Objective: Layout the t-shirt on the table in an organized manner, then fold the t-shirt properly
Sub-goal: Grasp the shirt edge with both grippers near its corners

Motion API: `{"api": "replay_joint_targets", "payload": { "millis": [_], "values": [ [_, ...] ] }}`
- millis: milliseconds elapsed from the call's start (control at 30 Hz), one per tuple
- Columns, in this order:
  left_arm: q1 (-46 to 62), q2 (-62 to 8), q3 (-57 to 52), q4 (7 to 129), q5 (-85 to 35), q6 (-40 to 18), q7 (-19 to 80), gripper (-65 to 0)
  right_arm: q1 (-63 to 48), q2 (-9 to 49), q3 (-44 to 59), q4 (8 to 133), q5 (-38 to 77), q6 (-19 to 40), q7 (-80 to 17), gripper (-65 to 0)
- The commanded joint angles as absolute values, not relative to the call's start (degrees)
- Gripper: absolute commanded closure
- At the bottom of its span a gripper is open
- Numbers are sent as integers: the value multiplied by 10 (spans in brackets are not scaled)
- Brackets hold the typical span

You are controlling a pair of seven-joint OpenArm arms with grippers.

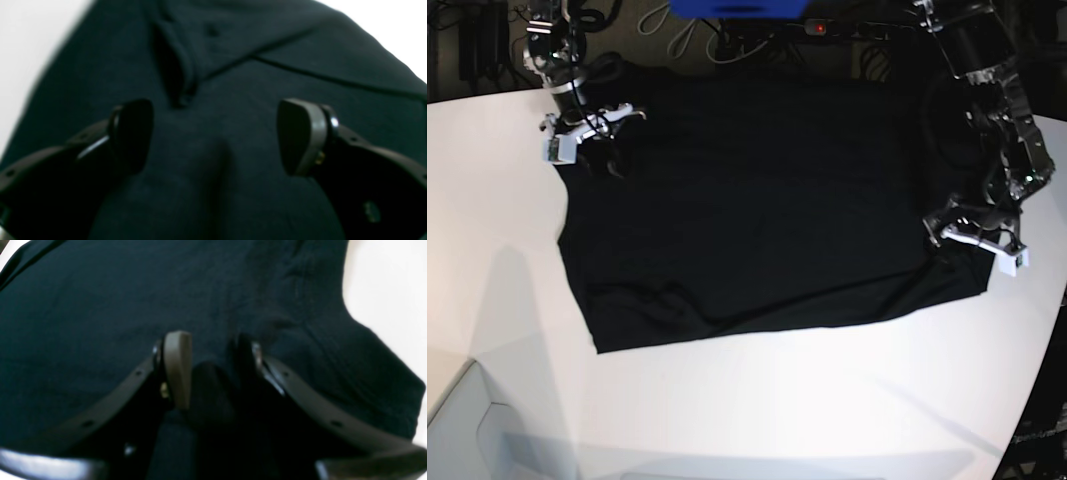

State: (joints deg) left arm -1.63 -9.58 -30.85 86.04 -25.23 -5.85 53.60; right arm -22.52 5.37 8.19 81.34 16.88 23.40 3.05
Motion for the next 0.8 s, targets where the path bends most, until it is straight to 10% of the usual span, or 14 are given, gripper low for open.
{"api": "replay_joint_targets", "payload": {
  "millis": [0,367,767],
  "values": [
    [-23,-106,-311,870,-246,-59,513,-561,-226,57,82,818,167,236,21,-214],
    [-41,-106,-271,771,-243,-59,436,-546,-216,57,85,818,167,236,21,-214],
    [-49,-104,-271,751,-243,-59,390,-265,-210,58,86,815,167,236,21,-214]
  ]
}}
